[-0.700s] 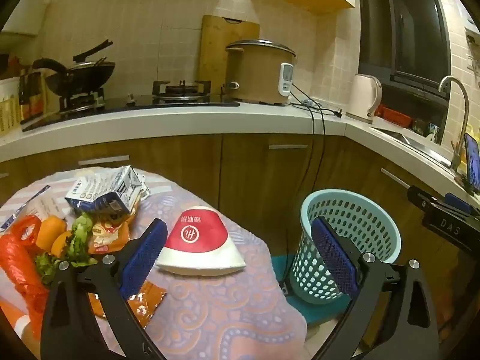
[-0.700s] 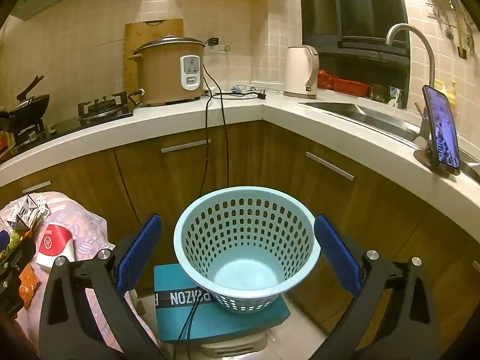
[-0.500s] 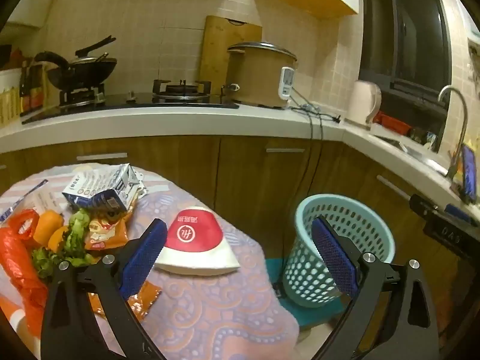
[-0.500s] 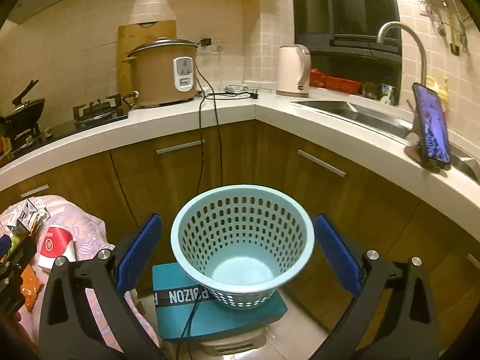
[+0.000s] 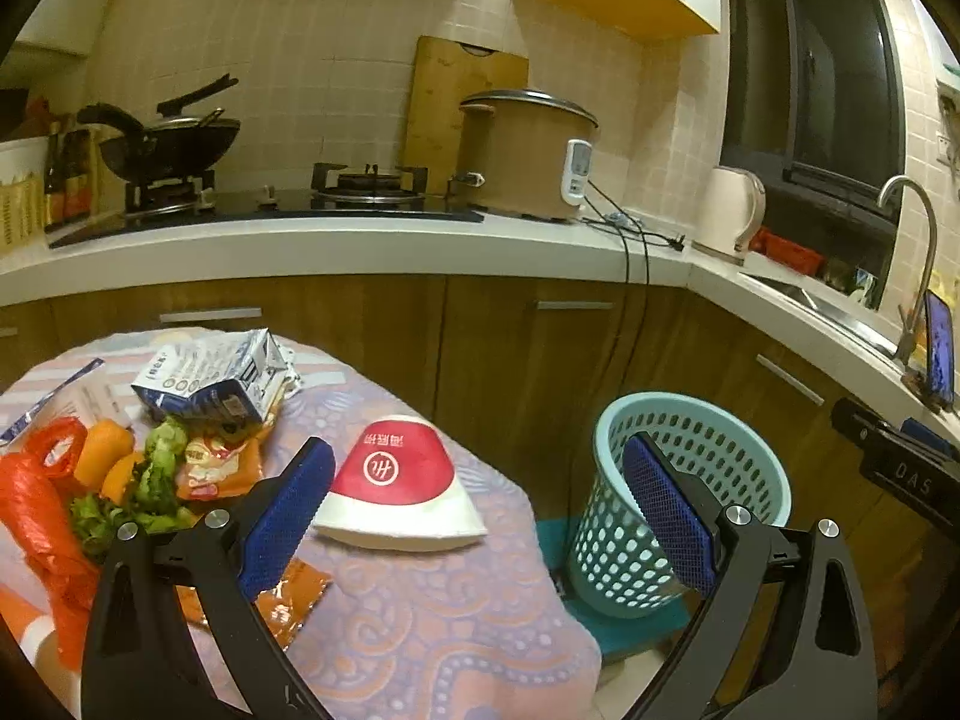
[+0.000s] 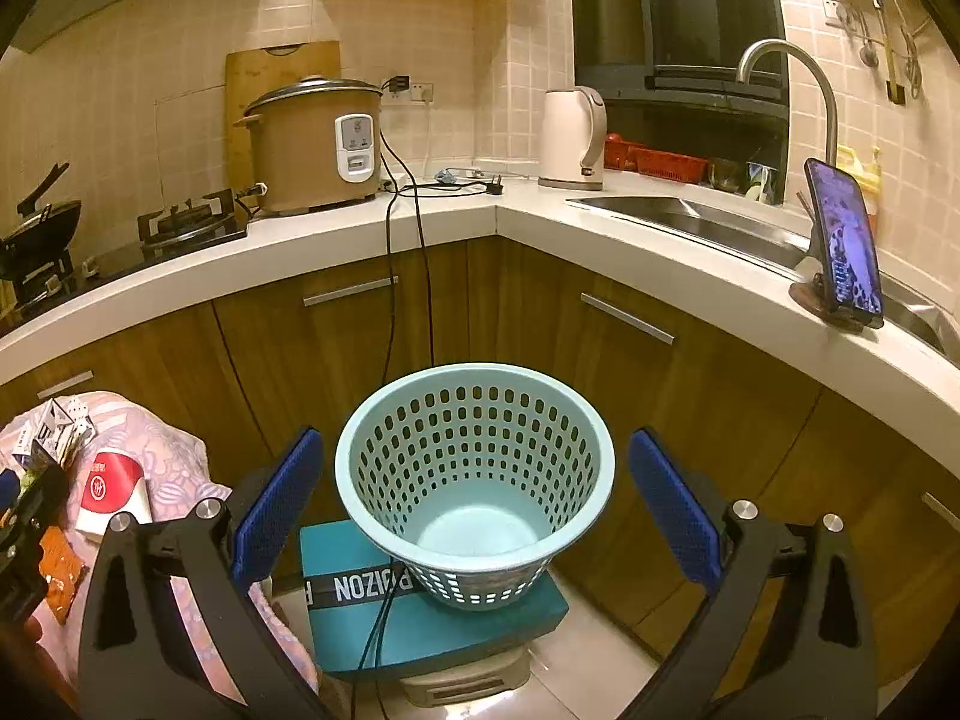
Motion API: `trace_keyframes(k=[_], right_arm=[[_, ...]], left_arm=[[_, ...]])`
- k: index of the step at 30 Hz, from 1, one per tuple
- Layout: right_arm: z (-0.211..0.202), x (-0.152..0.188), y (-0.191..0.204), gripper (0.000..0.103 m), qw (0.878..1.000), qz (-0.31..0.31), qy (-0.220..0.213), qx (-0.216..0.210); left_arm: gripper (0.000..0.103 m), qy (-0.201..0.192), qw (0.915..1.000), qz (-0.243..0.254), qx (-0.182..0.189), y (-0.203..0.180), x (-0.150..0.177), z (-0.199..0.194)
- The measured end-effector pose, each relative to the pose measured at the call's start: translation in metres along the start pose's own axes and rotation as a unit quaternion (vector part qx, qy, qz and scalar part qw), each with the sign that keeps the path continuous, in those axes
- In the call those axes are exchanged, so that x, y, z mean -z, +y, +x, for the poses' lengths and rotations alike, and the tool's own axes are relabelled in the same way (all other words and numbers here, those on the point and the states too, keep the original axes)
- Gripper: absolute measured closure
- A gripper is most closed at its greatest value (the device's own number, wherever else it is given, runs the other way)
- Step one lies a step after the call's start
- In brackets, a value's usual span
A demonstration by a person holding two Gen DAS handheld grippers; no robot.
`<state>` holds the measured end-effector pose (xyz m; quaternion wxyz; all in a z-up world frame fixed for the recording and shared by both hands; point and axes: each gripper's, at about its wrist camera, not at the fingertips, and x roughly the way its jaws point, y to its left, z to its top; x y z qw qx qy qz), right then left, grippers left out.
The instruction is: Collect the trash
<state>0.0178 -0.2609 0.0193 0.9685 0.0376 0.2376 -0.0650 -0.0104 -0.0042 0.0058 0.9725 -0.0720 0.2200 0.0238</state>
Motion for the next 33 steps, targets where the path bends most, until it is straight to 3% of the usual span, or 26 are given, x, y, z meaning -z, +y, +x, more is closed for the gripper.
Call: trace_keyframes(k=[21,33], right_arm=[[0.028,0.01,0.016,0.01,1.0,-0.016,0.01,-0.022],[0.033,0.013,0.029,0.013,0.999,-0.035,0.009,-0.037]], left_arm=[[0.009,0.002,0.9997,0.015,-0.017,-0.002,0.005,0.004],[0.009,0.004,0.9995,-0.002,-0.03,0.006,0.003,0.007]])
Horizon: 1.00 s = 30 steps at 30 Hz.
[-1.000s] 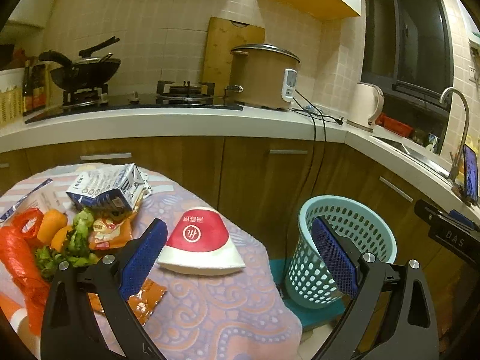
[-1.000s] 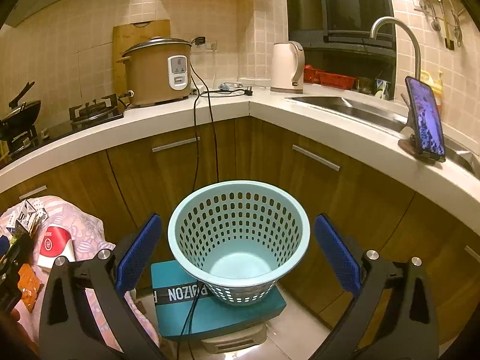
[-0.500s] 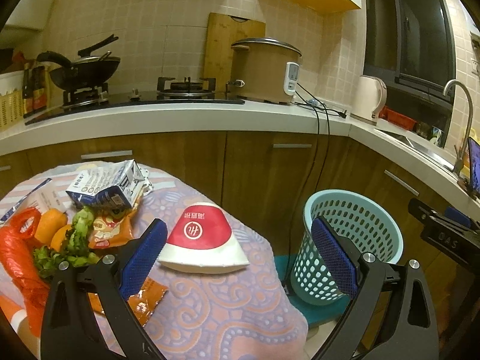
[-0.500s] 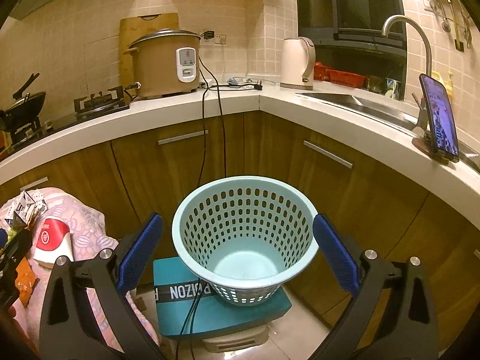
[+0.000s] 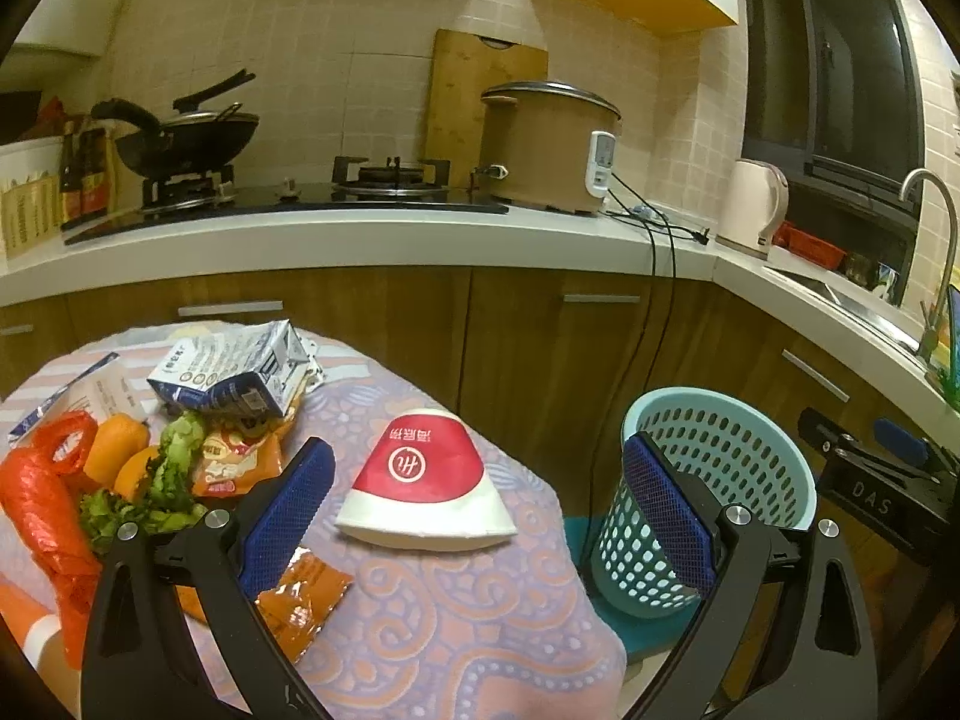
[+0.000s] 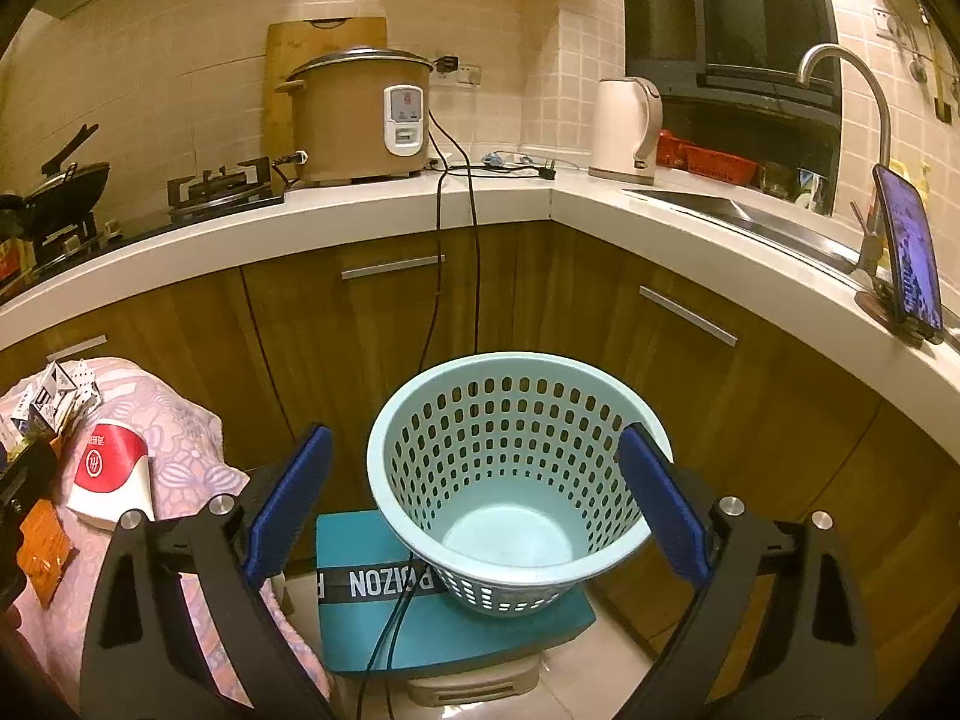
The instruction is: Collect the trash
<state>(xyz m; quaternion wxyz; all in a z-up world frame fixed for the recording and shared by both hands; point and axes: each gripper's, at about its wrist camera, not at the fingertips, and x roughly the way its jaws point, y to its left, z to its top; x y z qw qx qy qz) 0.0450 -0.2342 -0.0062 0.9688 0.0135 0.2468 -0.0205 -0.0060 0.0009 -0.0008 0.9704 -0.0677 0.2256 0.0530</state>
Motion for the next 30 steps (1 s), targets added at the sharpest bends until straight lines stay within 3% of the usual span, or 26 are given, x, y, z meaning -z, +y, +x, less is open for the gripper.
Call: trace_keyframes(k=[8,30], right_arm=[[0.003,0.0,0.001,0.021,1.0,-0.002,0.0,-0.009],[-0.013,-0.003,0.015,0.025,0.999,-0.024,-0.014,-0.042]], left_arm=[[0.009,-0.002,0.9999,-0.005,-0.009,0.003,0.0,0.0],[0.009,-0.017,0.9993,-0.017,-0.029,0.009,-0.003,-0.006]])
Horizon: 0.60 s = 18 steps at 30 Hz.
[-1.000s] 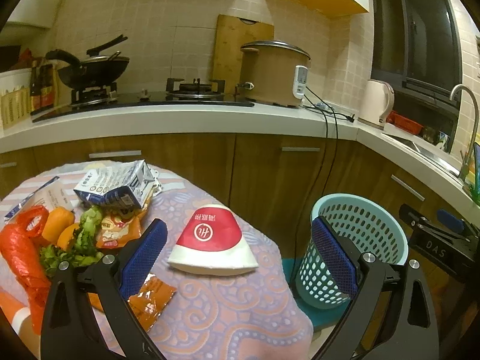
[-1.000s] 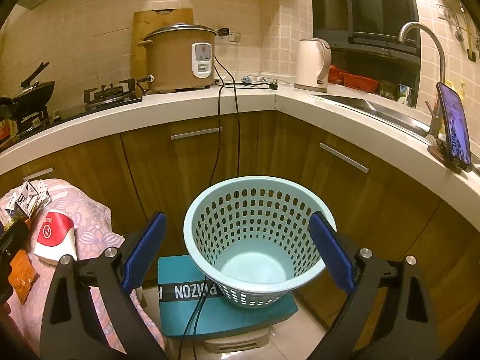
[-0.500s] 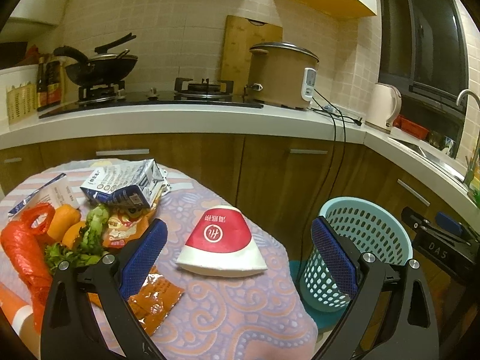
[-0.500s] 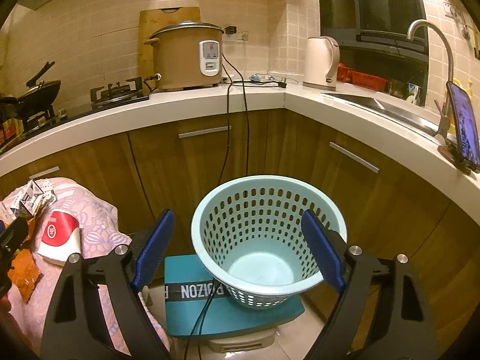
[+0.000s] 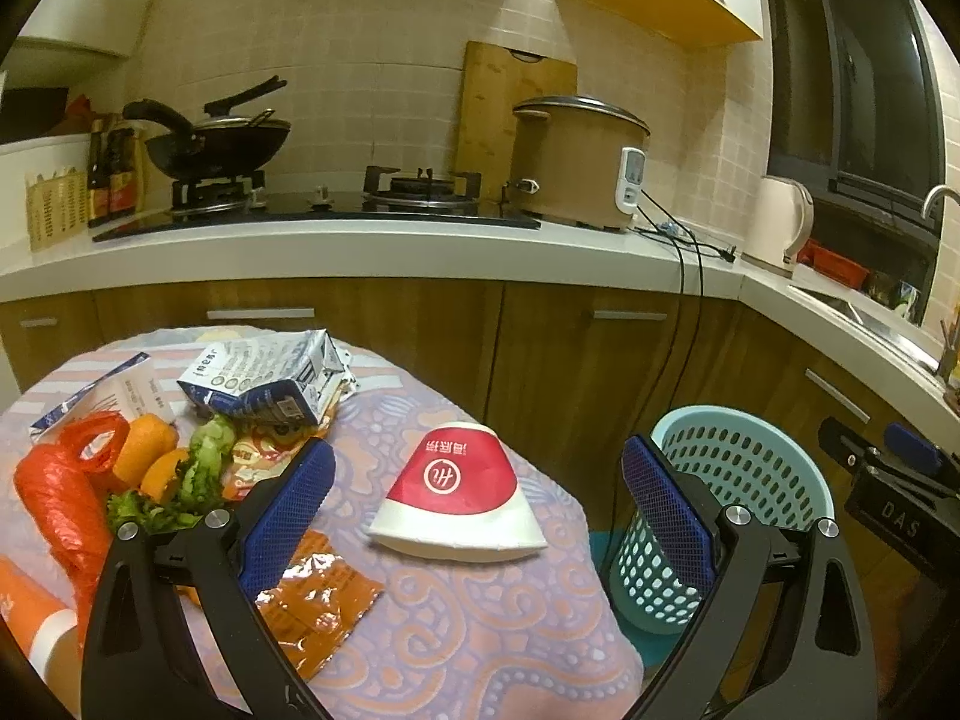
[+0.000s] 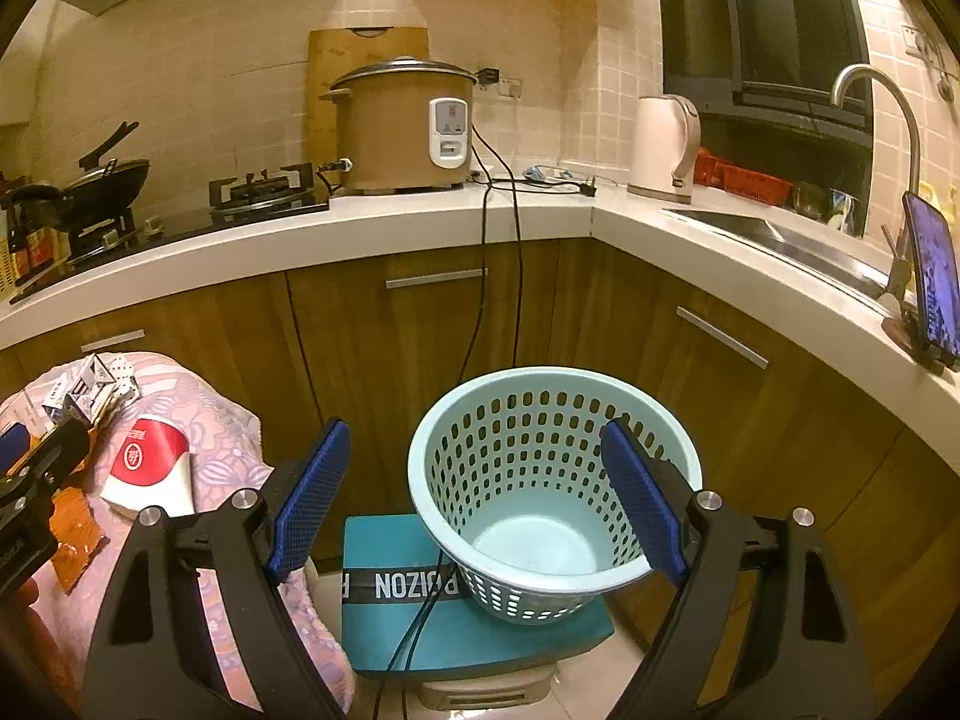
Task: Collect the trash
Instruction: 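Grasp the orange paper cup with the left tool while the right tool grasps the red-and-white cup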
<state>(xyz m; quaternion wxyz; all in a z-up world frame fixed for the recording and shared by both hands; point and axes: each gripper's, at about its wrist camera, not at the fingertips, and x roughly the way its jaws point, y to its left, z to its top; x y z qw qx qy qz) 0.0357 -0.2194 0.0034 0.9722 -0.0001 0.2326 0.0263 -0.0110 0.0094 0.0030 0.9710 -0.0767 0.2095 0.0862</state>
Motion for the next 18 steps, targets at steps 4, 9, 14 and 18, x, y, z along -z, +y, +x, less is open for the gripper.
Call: trace_keyframes(k=[4,9,14,18], right_arm=[[-0.005,-0.003,0.007,0.032,1.0,-0.011,-0.004,-0.013],[-0.008,-0.003,0.028,0.054,0.998,-0.029,-0.001,-0.056],[-0.006,0.003,0.063,0.071,0.99,-0.056,0.017,-0.13],[-0.002,0.007,0.093,0.071,0.978,-0.077,0.03,-0.19]], left_arm=[[0.009,-0.001,1.0,-0.004,-0.007,0.002,0.001,-0.011],[0.009,-0.003,0.999,-0.009,-0.043,0.018,0.001,-0.041],[0.009,-0.007,0.9937,-0.037,-0.105,0.057,0.006,-0.081],[0.009,0.005,0.9825,-0.083,-0.167,0.103,0.021,-0.116]])
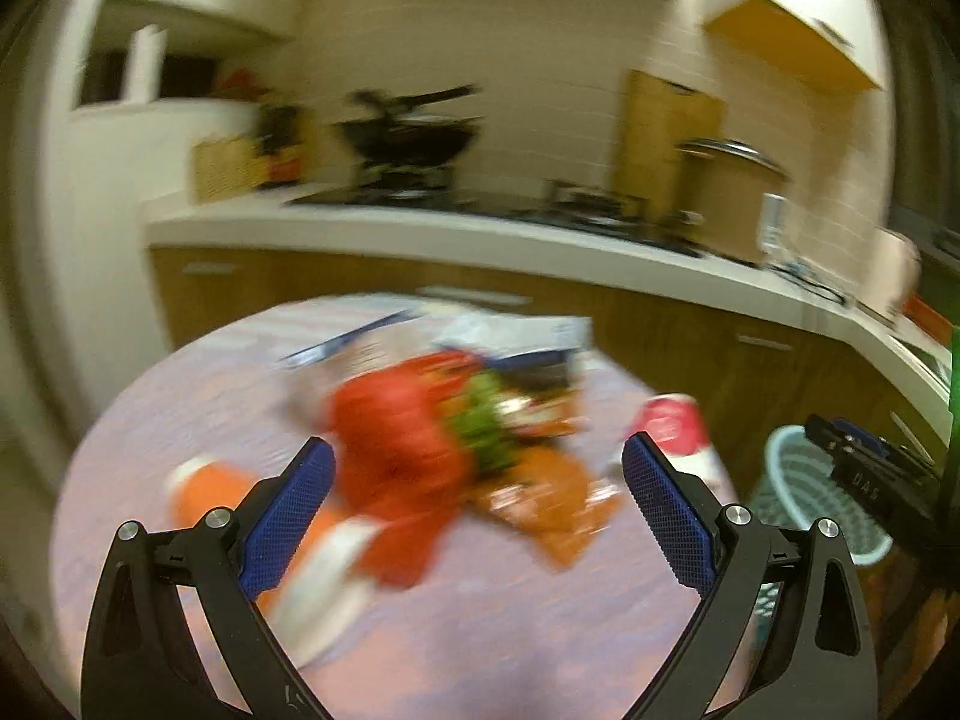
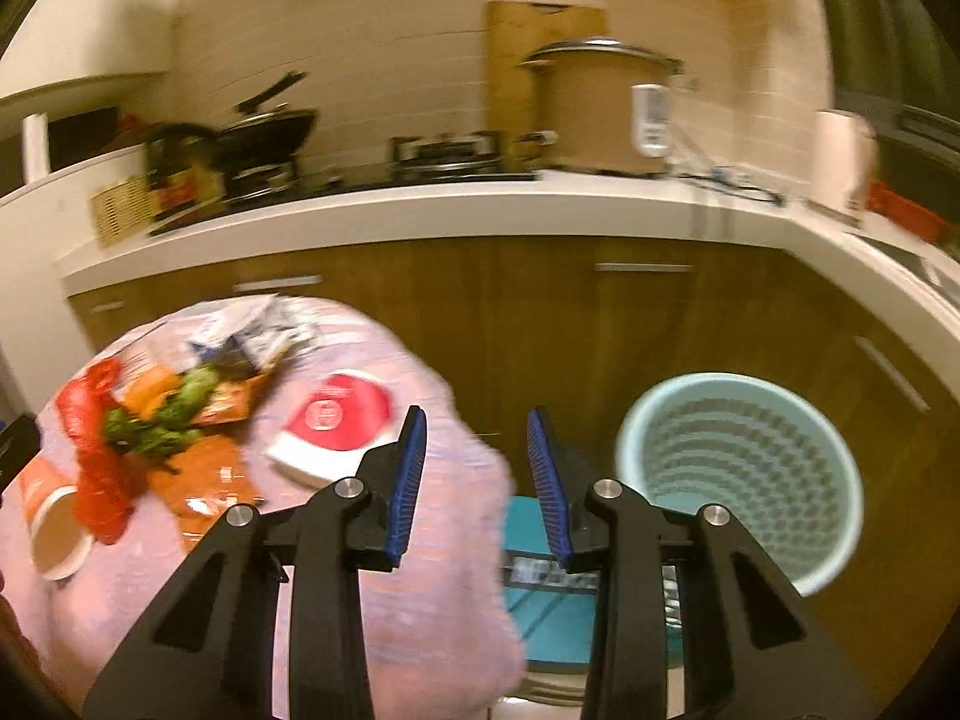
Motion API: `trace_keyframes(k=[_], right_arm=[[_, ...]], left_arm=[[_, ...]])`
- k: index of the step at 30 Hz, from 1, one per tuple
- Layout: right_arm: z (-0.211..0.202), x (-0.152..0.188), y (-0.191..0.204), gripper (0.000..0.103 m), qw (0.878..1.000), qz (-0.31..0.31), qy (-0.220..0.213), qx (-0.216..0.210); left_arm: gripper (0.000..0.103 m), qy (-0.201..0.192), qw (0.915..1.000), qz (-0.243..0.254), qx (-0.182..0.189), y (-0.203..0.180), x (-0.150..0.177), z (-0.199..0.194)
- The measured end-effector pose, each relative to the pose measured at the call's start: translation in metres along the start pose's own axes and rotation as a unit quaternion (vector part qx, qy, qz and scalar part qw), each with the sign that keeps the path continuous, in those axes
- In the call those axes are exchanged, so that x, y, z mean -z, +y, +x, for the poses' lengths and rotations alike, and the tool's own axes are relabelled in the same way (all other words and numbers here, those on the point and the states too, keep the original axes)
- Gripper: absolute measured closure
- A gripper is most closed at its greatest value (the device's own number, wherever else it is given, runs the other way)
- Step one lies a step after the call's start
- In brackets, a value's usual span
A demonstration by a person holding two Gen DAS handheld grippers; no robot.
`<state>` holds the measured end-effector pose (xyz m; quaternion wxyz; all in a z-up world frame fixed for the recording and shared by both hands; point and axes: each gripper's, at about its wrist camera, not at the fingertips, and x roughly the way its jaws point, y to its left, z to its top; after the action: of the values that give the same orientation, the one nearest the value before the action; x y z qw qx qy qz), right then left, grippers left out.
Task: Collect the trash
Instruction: 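Grasp the orange paper cup with the left tool while the right tool grasps the red-and-white cup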
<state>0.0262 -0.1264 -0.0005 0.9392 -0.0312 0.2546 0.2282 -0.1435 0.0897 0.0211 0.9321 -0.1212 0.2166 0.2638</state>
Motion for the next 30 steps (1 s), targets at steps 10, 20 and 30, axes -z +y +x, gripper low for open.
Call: trace_keyframes(k=[10,20,30], right_arm=[[0.06,-0.005,0.043,0.06,0.996,-0.036,0.054,-0.061],[0.077,-0.005,0.047,0.058,0.995,-0.045,0.071,-0.058],[0.092,-0.003,0.05,0.054,0.993,-0.044,0.089,-0.064]], left_arm=[[0.01,0.081,0.9939,-0.016,-0.074,0.055,0.029,0.003],[0.01,0.084,0.9919,-0.062,-0.073,0.085,0.03,0.011],[0.01,0.119,0.9869,-0.098,-0.045,0.104,0.035,0.022]])
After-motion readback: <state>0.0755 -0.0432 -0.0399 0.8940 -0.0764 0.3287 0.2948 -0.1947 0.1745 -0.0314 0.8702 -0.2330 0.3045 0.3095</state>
